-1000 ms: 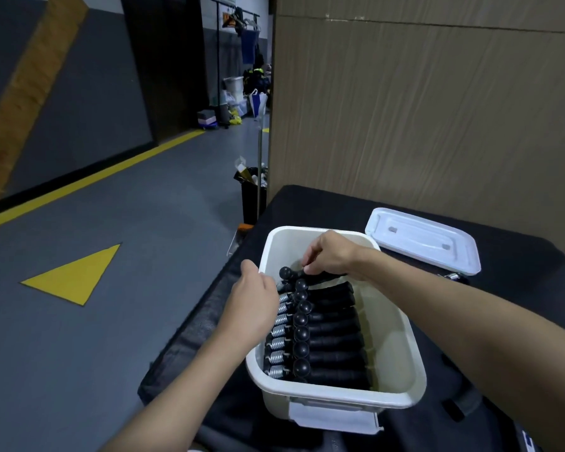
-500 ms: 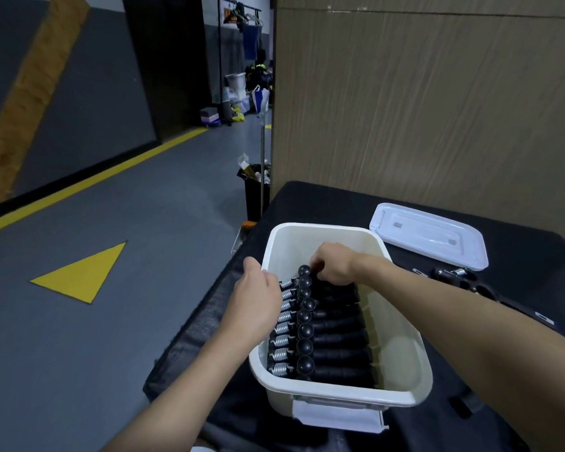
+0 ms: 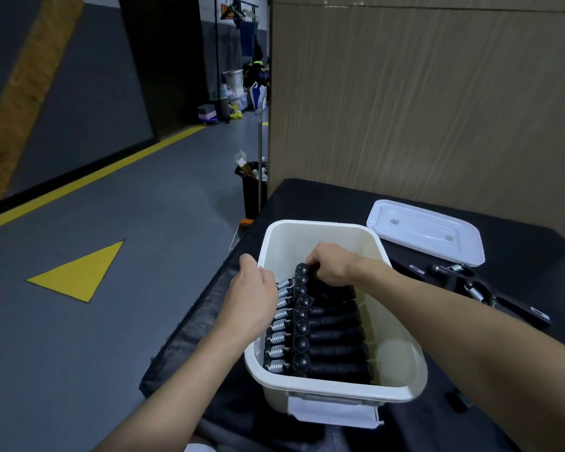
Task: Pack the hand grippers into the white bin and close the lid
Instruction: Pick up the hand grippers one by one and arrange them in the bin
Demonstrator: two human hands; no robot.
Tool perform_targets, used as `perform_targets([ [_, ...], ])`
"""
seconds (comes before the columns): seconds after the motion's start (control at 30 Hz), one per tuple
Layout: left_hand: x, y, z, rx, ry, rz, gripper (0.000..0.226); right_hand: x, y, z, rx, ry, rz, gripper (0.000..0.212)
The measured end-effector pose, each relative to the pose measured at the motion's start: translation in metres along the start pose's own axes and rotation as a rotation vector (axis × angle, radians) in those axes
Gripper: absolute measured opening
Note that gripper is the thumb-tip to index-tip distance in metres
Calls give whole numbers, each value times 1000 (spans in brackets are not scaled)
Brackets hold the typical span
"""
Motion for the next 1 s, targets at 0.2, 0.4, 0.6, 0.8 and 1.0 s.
perform_targets([
  [0.2,1,0,-2,-10,-2,4,17,8,-1,7,-16,-16,-6,38],
  [0.4,2,0,-1,4,-4,7,20,20,5,14,-76,-5,-67,27],
  [0.6,-3,-3,1,48,-23,-10,21,71,48,12,-437,40,-324,37],
  [0.8,-11,-5,2,21,-47,-89,20,136,63,-52,-565,-124,-657,32],
  [1.0,-12,-17,-8,-47,-111,-76,33,178,26,-133,-481,-551,-502,18],
])
Point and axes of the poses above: each hand's wrist, its own x-axis away from the middle knuckle, its own y-axis out of the back of the hand, z = x × y, the point moved 4 cm from there along -x, towards the middle knuckle, and after that the axes turned 2 degrees about y, right-handed, at the moved point
